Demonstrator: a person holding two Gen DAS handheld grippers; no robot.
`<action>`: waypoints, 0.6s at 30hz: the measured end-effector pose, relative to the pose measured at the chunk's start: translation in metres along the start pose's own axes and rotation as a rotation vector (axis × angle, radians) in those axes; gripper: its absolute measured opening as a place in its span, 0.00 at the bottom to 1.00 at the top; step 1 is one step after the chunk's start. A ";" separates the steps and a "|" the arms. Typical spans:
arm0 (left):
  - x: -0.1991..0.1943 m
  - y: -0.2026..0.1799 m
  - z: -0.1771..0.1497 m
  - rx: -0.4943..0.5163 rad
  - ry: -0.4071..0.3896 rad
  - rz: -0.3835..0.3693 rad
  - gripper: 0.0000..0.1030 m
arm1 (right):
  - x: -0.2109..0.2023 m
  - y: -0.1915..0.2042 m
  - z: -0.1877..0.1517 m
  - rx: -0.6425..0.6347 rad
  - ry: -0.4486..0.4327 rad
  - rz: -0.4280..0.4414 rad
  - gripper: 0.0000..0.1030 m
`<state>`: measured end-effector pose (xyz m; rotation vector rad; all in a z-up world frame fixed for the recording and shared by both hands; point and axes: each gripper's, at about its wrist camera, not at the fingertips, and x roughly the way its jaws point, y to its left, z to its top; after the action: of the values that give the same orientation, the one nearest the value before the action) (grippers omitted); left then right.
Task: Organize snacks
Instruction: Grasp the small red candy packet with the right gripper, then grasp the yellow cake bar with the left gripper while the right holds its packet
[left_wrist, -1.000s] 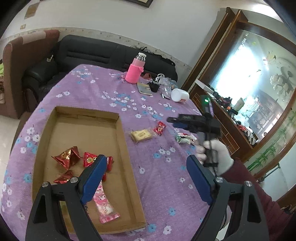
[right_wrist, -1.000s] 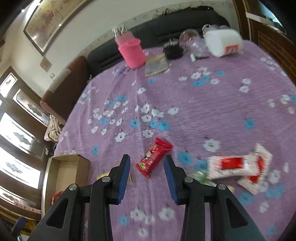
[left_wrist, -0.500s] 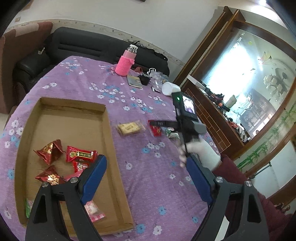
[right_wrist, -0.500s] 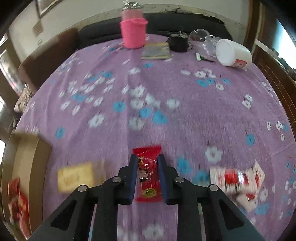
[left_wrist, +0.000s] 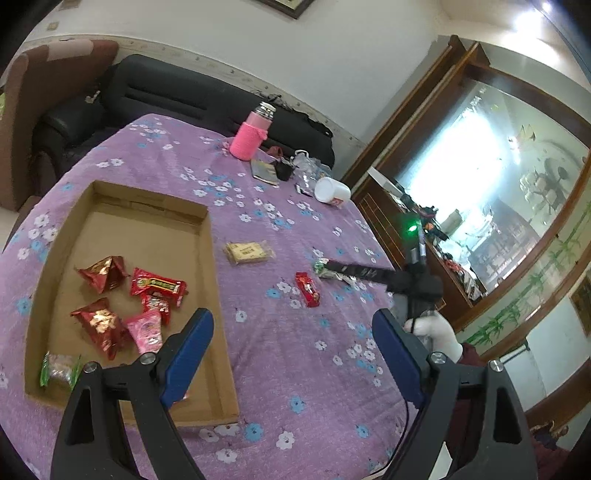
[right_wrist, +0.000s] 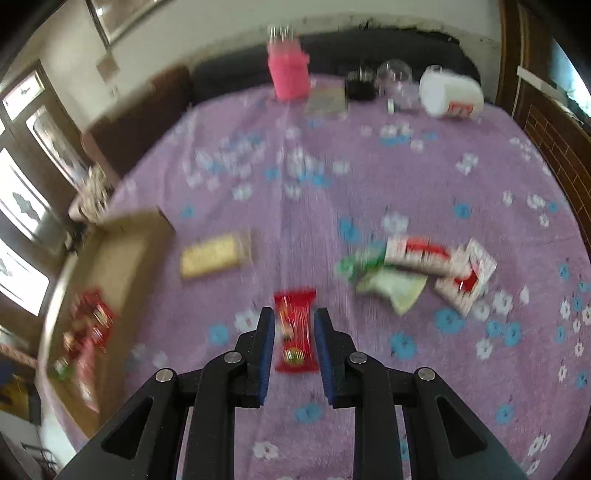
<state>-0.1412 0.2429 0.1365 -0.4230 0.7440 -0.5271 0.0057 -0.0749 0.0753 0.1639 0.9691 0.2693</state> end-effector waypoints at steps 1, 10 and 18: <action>-0.001 0.004 -0.001 -0.012 -0.006 0.006 0.85 | 0.000 0.002 0.004 0.006 -0.018 0.016 0.23; 0.008 0.038 -0.007 -0.048 0.017 0.040 0.85 | 0.077 0.052 0.044 0.017 0.024 0.072 0.23; 0.017 0.054 -0.008 -0.076 0.038 0.044 0.85 | 0.146 0.099 0.057 -0.130 0.102 -0.034 0.24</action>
<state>-0.1202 0.2741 0.0936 -0.4675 0.8096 -0.4678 0.1168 0.0619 0.0173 0.0153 1.0515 0.3109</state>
